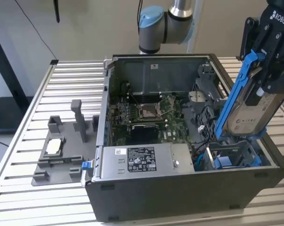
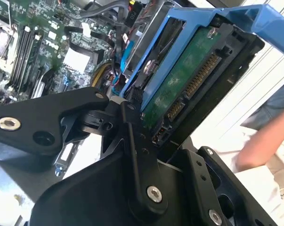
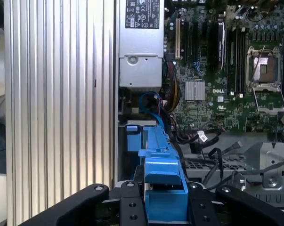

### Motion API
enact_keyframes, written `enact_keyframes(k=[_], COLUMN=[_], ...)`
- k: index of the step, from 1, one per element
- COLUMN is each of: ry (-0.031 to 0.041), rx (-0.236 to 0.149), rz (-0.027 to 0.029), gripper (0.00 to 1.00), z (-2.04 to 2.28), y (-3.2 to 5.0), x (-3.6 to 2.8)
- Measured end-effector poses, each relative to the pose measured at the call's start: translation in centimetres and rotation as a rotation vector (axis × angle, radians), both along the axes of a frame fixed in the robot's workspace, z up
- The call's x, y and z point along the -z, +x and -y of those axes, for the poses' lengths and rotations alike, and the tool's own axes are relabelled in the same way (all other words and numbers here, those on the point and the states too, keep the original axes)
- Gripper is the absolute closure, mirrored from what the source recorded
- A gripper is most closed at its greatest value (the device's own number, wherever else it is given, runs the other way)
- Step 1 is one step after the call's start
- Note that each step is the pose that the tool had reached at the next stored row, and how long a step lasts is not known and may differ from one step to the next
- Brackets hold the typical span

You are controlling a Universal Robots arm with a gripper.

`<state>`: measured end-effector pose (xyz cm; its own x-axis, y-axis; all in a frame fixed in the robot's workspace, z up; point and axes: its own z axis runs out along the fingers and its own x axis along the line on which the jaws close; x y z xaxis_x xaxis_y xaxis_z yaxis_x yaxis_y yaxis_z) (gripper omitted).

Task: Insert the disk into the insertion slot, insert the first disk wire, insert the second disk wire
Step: 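Insert the disk into the insertion slot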

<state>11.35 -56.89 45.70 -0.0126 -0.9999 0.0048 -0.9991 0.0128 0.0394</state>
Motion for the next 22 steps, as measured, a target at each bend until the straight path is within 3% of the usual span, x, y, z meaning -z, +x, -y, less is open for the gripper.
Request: enact_keyframes(k=[14, 22], ry=[0.0000, 0.0000], rx=[-0.022, -0.046], rz=[0.0000, 0.0000], gripper=[0.67, 0.67], z=[0.00, 0.00], y=[0.14, 0.16], x=[1.75, 3.08])
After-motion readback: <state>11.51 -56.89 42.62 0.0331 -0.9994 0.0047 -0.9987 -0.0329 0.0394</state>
